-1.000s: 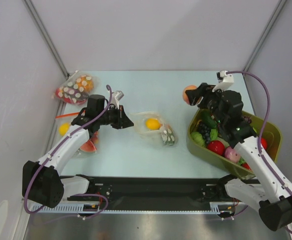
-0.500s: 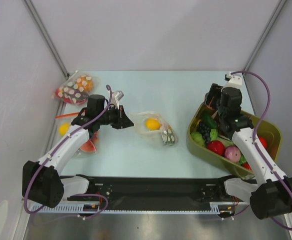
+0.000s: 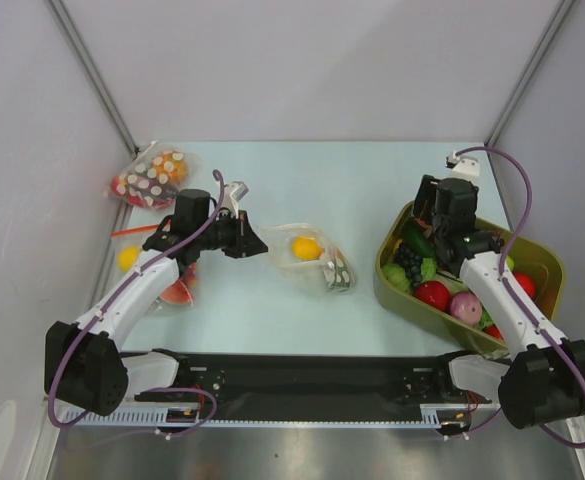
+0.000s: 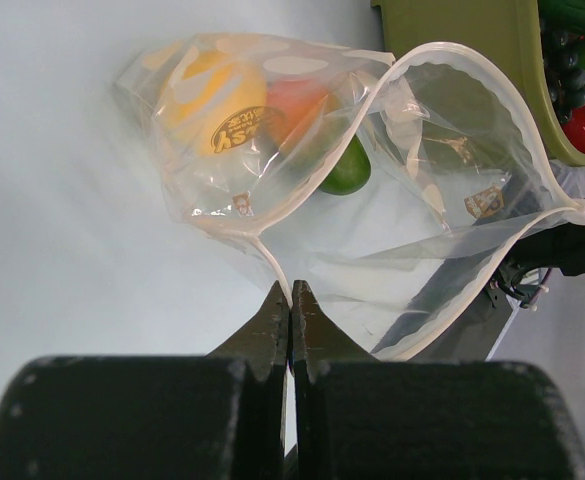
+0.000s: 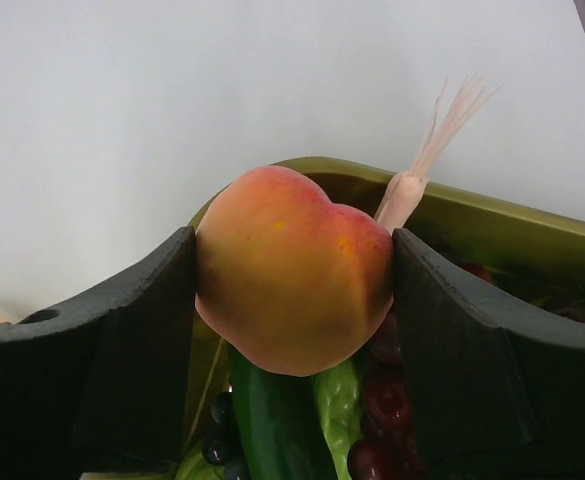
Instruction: Open the zip-top bag and remove the fake food
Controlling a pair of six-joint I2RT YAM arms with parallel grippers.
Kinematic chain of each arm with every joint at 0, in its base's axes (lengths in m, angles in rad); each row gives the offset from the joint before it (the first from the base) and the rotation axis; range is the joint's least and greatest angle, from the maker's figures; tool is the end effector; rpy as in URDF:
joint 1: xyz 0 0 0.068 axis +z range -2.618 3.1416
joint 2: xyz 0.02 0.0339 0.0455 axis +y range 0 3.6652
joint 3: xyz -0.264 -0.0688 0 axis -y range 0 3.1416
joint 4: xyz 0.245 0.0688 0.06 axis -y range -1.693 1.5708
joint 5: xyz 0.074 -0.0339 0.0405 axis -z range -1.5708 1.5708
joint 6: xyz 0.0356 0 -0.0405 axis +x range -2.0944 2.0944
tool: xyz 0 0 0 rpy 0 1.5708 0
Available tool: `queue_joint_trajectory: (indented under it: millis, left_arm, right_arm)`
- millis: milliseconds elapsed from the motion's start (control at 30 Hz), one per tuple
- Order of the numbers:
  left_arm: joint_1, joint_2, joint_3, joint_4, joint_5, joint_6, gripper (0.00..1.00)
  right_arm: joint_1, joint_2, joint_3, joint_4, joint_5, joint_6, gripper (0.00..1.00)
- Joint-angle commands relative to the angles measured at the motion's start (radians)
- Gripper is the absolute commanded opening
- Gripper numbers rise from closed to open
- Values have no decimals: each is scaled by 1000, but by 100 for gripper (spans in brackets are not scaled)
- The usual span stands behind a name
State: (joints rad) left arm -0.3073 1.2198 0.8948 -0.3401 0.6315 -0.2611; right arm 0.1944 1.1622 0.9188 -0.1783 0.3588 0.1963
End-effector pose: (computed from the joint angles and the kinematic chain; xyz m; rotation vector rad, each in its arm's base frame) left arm 0.2428 -0.0991 0.2766 0.4087 2.2367 -1.0105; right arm 0.2627 0.0390 0.3110 0.2310 1.9519 -0.1020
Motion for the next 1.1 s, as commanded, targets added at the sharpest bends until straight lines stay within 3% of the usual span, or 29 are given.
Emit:
queue_joint_trajectory:
  millis: [0,67,167,267,300,500,667,800,933,1067]
  left_arm:
    - [-3,-9,24,13,5,13,0]
    - [-3,-9,24,13,5,13,0]
    - [-3,-11,24,13,5,13,0]
    - [-3,-11,26,13,8,13,0]
    - [-3,-13,26,13,8,13,0]
    - [-4,-13,26,13,8,13,0]
    - [-4,-17,26,13,5,13,0]
    - [-4,-19,26,13,5,13,0]
    - [-6,-20,26,12,5,13,0]
    - [-6,-20,26,13,5,14,0]
  right_arm:
    - [0,-25,11,23,16,-11,73]
    - [3,-45,18,19,22,-14,76]
    - [7,-73,44,-28,40,-21,93]
    - [8,-82,54,-41,51,-24,94]
    - [10,-91,54,-53,60,-23,99]
    - [39,-159,64,-63,60,-28,99]
    - [132,-206,147,-64,37,-63,98]
    - [275,-193,216,-59,-23,-93,90]
    - [434,-122,282,-56,-112,-106,60]
    - [513,-30,318,-18,-349,-58,43]
